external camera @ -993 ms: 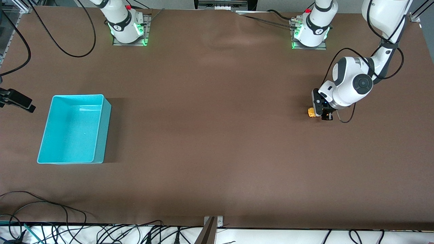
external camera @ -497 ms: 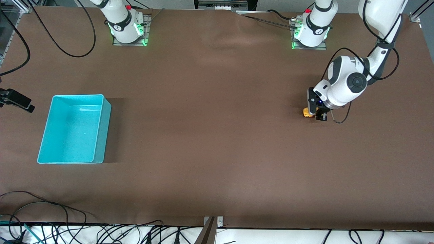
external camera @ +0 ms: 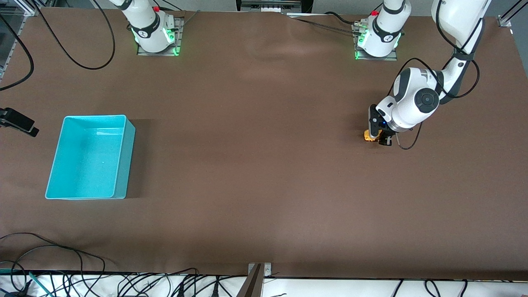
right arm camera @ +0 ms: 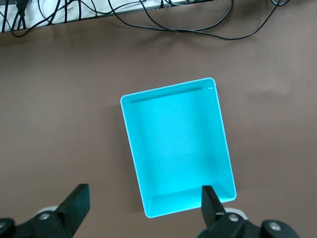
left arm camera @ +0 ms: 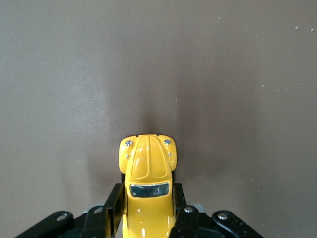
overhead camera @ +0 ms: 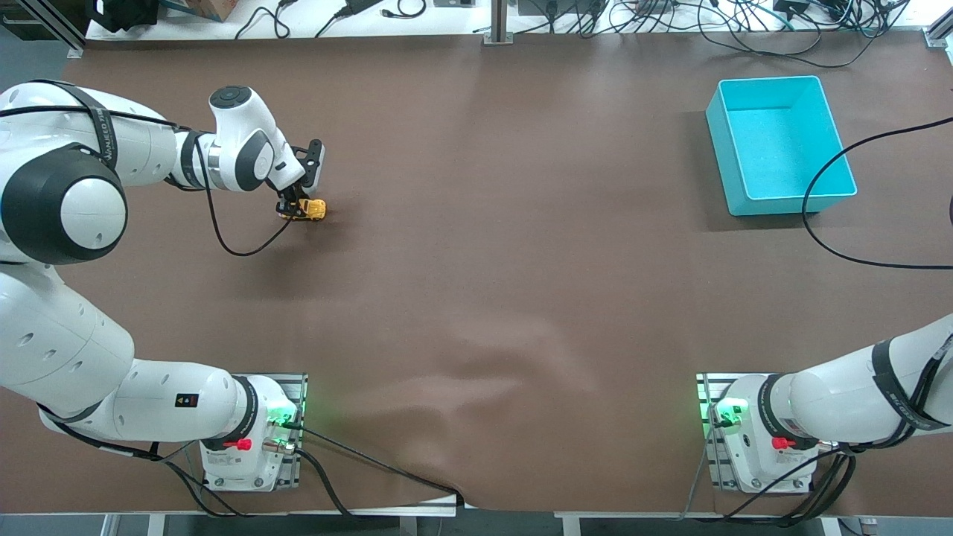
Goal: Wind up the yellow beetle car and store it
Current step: 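Press the car down with the left gripper and pull it backward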
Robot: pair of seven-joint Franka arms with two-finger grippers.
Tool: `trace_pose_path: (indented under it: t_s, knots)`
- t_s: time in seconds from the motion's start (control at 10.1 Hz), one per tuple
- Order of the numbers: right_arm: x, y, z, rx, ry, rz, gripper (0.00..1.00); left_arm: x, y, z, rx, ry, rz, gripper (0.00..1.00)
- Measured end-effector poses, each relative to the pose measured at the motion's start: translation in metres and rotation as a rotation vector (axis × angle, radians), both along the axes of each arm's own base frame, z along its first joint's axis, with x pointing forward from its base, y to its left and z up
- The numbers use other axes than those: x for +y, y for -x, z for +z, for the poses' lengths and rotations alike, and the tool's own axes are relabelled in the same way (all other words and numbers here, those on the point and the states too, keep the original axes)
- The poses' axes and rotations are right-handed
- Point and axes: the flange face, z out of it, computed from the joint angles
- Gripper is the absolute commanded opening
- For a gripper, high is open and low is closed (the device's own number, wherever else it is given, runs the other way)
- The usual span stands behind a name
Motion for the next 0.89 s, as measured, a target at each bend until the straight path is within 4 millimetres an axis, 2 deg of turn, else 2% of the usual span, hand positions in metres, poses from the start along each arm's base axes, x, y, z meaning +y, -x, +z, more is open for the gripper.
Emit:
trace_pose_path:
  t_s: [0.2, 0.5, 0.89]
  knots:
    - [0.000, 0.000, 0.000, -0.001, 0.000, 0.000, 1.00, 0.003, 0.000, 0.000, 0.001, -0.001, 0.006, 0.00]
    - [0.000, 0.000, 0.001, -0.002, 0.000, 0.000, 1.00, 0.018, -0.001, 0.000, 0.003, -0.002, 0.033, 0.00]
    - [0.000, 0.000, 0.001, -0.002, 0.000, 0.000, 1.00, 0.058, -0.002, -0.001, 0.007, -0.042, 0.020, 0.00]
